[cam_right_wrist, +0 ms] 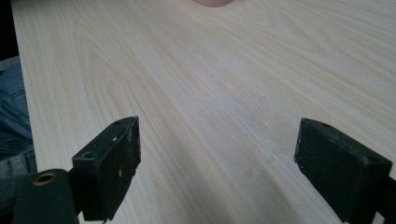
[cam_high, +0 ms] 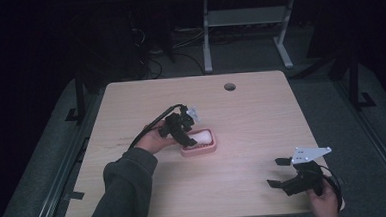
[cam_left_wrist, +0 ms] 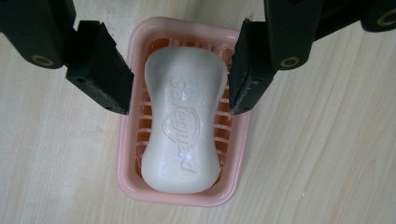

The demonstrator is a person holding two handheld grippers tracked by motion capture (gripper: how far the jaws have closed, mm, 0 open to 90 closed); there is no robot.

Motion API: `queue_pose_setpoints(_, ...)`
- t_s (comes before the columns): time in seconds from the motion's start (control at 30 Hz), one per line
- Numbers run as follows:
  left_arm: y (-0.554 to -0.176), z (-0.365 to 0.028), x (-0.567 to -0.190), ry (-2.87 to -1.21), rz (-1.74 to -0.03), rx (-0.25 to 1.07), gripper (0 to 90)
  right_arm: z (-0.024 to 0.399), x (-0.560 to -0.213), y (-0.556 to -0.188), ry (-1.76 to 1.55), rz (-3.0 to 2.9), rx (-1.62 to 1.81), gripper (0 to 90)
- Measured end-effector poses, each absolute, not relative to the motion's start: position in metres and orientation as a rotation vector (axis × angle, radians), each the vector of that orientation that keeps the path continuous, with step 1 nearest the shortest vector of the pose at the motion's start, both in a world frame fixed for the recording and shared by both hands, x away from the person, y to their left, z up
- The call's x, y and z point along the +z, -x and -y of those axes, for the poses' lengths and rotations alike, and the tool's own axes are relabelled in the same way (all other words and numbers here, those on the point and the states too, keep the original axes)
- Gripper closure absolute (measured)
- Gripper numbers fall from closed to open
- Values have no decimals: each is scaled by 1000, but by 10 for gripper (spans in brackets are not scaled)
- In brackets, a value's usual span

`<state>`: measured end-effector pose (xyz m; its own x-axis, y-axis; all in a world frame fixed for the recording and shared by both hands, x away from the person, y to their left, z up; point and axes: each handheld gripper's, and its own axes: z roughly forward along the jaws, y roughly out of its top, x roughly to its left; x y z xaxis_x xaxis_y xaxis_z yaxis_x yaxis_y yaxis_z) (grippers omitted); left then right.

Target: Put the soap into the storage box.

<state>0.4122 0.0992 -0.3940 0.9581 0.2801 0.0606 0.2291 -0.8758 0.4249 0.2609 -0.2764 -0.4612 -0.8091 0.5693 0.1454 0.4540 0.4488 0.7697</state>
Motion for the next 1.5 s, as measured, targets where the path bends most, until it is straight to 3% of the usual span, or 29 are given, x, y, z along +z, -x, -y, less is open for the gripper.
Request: queue_pose_setpoints(1.5,-372,-153,-399,-2613,-442,171,299,278,-463,-263,-949,-2544,1272,141)
